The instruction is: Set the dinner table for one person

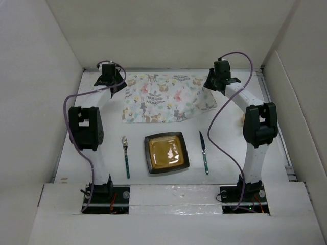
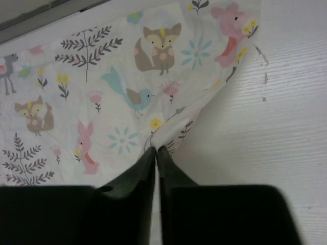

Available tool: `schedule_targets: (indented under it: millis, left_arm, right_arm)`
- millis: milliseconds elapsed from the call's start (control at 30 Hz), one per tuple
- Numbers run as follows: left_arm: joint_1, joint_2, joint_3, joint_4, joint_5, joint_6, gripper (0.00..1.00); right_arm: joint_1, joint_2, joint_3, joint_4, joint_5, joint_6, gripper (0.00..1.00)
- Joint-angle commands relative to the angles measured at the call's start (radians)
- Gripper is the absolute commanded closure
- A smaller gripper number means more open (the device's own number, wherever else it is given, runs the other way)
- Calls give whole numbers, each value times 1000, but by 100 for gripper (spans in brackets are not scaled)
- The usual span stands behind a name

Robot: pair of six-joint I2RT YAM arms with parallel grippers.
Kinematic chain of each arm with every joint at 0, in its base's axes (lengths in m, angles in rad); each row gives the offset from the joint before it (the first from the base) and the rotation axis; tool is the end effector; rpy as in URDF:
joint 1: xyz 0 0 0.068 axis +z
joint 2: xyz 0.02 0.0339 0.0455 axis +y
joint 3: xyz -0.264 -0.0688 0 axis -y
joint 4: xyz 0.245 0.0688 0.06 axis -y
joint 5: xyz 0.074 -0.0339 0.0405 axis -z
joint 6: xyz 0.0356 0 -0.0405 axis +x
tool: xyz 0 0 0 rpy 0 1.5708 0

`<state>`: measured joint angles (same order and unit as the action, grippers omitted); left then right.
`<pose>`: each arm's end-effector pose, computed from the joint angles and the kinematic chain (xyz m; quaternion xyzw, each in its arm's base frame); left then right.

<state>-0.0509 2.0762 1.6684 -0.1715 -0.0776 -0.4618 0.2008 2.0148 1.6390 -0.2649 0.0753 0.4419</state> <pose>0.4877 -0.0221 0.2425 -0.1974 0.8567 -0.0875 0.4684 0.4622 0.0913 0.2523 0.1242 0.8847 0.1096 0.4358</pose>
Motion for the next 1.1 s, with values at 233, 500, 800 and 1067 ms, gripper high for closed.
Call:
schedule_targets:
  millis: [233,500,800,1067]
  left_arm:
    - [-148,-571,-690,218,-249,-190,53]
    - [-175,-525,-757,121,-321,-258,55]
    - [-175,-438,-780,133,-361,-262,56]
    - [-175,-396,-783,150,-329,-245,67]
  right_arm:
    - [15,-222,-146,114,44,20,36]
    - [95,-577,-545,286,170,37,100]
    - [107,-636,-705,348,-29,60,64]
    - [287,-657,-742,317,47,31,64]
